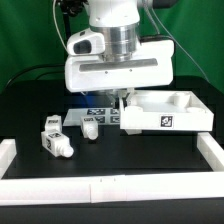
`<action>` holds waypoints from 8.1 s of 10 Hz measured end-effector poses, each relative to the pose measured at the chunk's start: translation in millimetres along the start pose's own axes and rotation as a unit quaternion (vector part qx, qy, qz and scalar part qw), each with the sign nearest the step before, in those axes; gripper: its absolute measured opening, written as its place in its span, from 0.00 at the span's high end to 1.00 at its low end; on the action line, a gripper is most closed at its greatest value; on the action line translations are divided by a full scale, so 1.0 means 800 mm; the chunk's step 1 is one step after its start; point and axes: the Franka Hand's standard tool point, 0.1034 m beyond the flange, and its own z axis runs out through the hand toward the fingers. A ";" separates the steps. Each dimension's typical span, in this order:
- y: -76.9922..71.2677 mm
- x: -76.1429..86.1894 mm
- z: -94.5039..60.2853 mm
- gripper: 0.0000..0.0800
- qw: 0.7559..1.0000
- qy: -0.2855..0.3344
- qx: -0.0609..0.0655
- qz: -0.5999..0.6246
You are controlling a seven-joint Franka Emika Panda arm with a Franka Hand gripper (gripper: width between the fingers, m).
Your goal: Assemble one leg
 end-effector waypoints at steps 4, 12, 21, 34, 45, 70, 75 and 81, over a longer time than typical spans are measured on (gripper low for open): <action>0.053 0.092 -0.018 0.93 1.000 -0.024 0.011 -0.001; 0.045 0.105 0.012 0.93 1.000 -0.028 0.004 -0.003; 0.023 0.145 0.048 0.93 1.000 -0.003 -0.018 0.006; -0.018 0.064 0.006 0.19 0.999 -0.052 -0.008 0.011; -0.051 -0.003 0.042 0.19 0.927 -0.374 -0.024 0.003; -0.066 0.047 -0.034 0.64 0.972 -0.234 -0.025 -0.024; -0.102 0.126 -0.094 0.64 0.998 -0.054 -0.001 -0.020; -0.118 0.148 -0.074 0.64 0.987 0.159 -0.003 -0.034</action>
Offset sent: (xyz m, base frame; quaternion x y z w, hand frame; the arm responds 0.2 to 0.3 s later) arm 0.0862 -0.0319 -0.0074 0.0503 -0.0364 -0.0293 0.9976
